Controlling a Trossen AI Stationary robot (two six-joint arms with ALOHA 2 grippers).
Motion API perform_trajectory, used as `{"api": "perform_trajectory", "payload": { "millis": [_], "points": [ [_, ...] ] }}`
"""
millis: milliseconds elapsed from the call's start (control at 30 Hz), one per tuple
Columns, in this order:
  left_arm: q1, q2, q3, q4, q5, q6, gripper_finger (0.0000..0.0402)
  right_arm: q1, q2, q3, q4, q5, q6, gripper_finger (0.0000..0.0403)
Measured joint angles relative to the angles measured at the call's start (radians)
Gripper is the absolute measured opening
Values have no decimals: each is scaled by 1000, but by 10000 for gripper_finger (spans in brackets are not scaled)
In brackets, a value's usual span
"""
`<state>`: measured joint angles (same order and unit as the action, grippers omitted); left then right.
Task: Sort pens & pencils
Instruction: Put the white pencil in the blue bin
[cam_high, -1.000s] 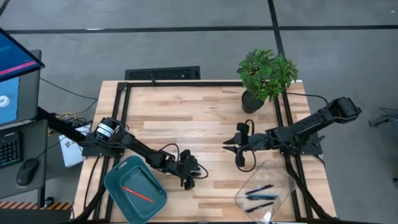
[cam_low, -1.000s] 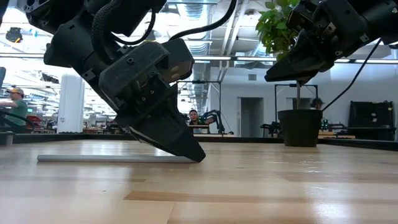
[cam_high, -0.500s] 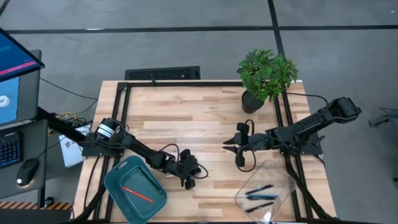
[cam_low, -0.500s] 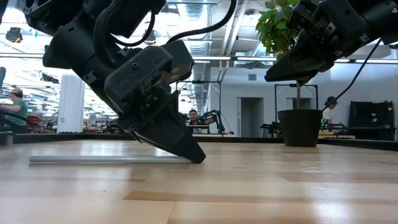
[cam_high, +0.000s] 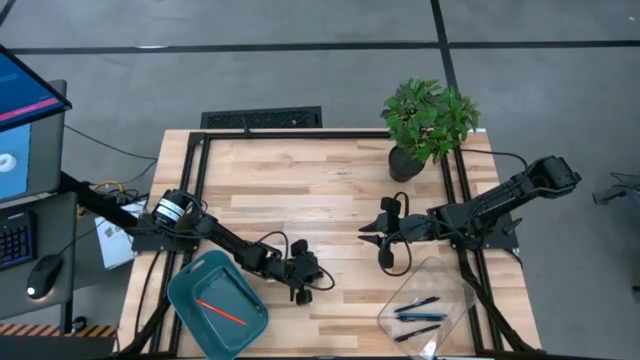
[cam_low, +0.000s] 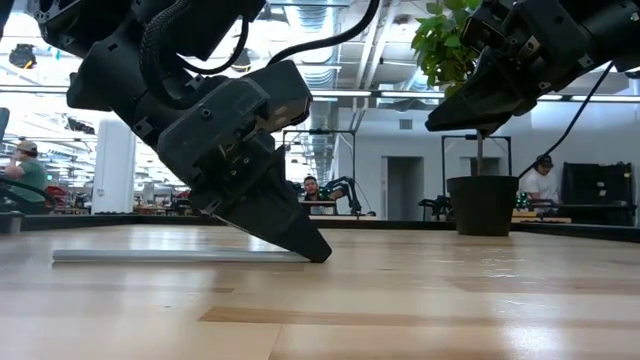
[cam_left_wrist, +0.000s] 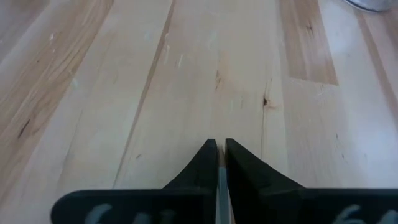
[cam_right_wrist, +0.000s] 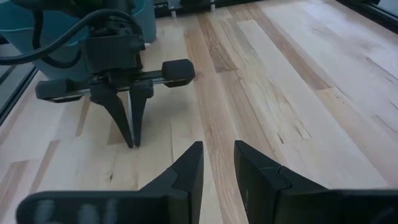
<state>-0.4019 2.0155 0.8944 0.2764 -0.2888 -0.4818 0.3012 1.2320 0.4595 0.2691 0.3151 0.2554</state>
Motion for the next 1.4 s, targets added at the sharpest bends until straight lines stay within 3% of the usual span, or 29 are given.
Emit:
{"api": "perform_trajectory", "payload": {
  "millis": [300, 900, 1400],
  "points": [
    [10, -12, -1, -11, 7, 61, 3, 0, 0, 0, 0, 0, 0, 113],
    [24, -161, -12, -260, -21, 134, 0, 0, 0, 0, 1, 0, 0, 113],
    [59, -162, 152, -543, -53, 237, 0, 0, 0, 0, 1, 0, 0, 113]
  ]
}}
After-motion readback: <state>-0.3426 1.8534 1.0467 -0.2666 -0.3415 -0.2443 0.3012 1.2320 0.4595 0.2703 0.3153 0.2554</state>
